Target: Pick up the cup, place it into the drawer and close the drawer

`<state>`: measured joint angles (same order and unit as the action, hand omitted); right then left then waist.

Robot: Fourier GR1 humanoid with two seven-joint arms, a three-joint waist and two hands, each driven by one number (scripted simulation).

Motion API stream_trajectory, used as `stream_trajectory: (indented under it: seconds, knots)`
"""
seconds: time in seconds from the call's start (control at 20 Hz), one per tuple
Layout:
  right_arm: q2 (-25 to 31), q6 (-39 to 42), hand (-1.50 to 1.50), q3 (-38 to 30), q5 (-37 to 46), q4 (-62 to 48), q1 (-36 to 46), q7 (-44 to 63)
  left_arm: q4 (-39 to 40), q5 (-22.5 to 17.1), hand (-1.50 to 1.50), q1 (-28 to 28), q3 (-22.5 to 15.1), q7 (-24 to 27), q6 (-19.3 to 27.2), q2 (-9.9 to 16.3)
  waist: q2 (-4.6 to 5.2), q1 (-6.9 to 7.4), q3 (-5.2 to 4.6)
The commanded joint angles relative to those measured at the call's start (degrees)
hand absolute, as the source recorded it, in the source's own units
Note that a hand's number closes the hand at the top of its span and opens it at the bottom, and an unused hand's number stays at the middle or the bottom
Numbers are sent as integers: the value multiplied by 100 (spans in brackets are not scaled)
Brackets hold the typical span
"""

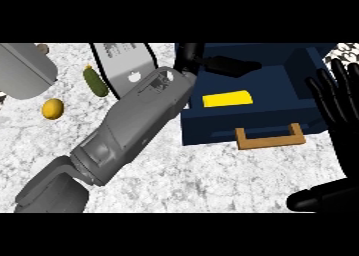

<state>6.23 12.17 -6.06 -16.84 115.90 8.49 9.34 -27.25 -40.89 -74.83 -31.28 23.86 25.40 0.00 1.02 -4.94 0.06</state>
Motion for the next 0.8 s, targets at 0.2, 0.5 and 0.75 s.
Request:
stream_trajectory:
  seconds: [0.2, 0.5, 0.75]
  knots:
    - [269, 202, 150, -322, -561, -80, 188, 194, -269, -440, -150, -82, 509, 147, -391, 0, -72, 355, -4]
    - [876, 909, 150, -299, -6, 288, -396, -46, -1266, -439, -150, 617, 793, -15, -284, 674, -142, 572, -9]
    - [876, 996, 150, 102, 608, 498, -650, -6, -2462, -454, -150, 1776, 795, -225, -86, 1137, -167, 658, -10]
